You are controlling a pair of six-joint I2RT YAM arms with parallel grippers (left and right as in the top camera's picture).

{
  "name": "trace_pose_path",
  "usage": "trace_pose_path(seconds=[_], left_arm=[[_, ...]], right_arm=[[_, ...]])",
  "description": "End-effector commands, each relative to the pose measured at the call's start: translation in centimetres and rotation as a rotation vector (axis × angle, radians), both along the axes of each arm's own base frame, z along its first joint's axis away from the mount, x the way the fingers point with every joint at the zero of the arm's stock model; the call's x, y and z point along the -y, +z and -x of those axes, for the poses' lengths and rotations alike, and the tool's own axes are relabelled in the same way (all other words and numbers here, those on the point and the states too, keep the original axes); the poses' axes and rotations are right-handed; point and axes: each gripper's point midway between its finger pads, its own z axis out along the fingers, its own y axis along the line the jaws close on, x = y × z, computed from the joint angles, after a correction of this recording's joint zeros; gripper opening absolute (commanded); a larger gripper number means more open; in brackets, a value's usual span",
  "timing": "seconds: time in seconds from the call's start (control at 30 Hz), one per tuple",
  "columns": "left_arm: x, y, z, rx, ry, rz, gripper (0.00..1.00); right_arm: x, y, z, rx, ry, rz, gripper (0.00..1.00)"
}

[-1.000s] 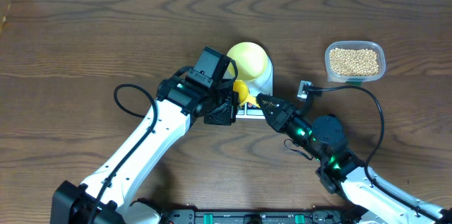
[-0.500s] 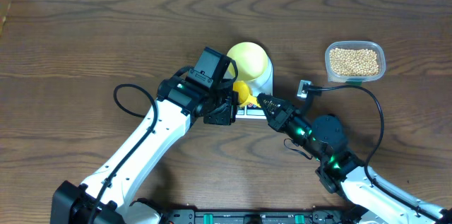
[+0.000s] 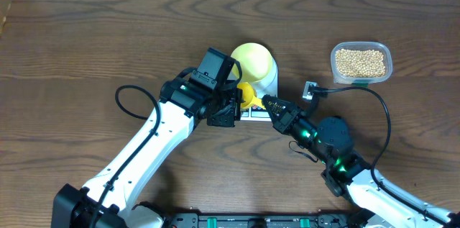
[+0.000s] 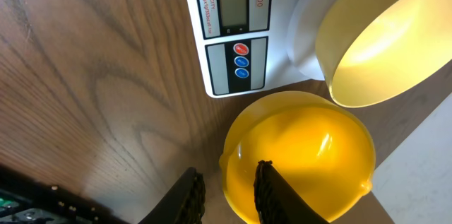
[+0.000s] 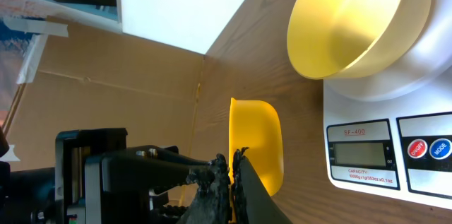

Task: Scoop item into bowl and weigh 50g on scale
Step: 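Close the right gripper on the scoop handle while the left holds it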

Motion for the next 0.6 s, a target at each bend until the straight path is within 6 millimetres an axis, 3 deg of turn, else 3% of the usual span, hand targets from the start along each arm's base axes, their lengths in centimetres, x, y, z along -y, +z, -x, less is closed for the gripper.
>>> trace_pose_path(seconds=[0.0,0.57], left_arm=[[-0.1,0.4,-0.1,0.018,0.006,-0.002,0.27],[-1.4,0.2,-1.0,0.104,-0.054,-0.098,0.34]], right_arm=[[-0.1,0.5,-0.4,0.017,-0.013,0.004,0.01],[0.0,0.1,-0.4,0.005,-0.012,0.017,0.01]])
